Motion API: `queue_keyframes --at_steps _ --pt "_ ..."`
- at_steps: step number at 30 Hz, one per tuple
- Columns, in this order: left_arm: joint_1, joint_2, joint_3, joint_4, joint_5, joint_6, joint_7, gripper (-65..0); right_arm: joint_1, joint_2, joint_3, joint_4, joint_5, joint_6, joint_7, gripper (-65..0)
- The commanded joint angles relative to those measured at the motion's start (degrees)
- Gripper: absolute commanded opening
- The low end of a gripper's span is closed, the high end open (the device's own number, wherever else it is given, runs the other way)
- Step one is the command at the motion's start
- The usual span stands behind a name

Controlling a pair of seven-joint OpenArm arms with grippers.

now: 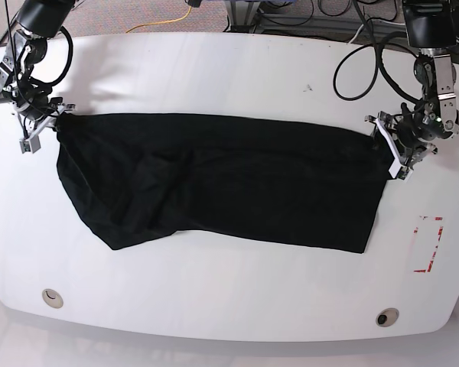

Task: Layout the t-shirt on the table in an organized manner, then fold the t-shirt properly
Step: 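Hold the shirt edge with both grippers and pull it away from the red mark, then drag the black shirt with both grippers toward the robot's base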

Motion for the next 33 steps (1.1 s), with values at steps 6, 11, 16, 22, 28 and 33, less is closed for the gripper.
queue_keyframes --at_steps 6,11,16,22,28,33 --pt "0.98 0.11 0.79 -1.04 1.62 -0.39 4.65 -46.3 0.18 1.29 0.19 0.71 -0.07 0.06 -0.14 -63.3" --pt "0.98 0.11 0.79 -1.04 1.71 -0.39 4.65 -63.3 0.09 1.29 0.19 0.71 -0.07 0.06 -0.14 -63.3" --pt "1.24 0.11 0.79 -0.77 1.80 -0.39 4.65 -64.9 0.00 1.29 0.19 0.71 -0.07 0.06 -0.14 -63.3" --pt "3.35 -0.07 0.62 -0.25 1.62 -0.47 5.00 -65.0 -1.14 1.38 0.19 0.79 -0.07 0.06 -0.32 -63.3" --pt "10.12 -0.07 0.53 7.14 1.71 -0.47 5.09 -65.0 -3.69 3.22 0.19 0.88 0.11 0.06 -0.32 -63.4" --pt "16.27 -0.95 0.44 12.68 1.71 -0.47 5.09 -65.0 -7.12 4.28 0.37 2.03 0.20 0.06 -0.32 -63.4"
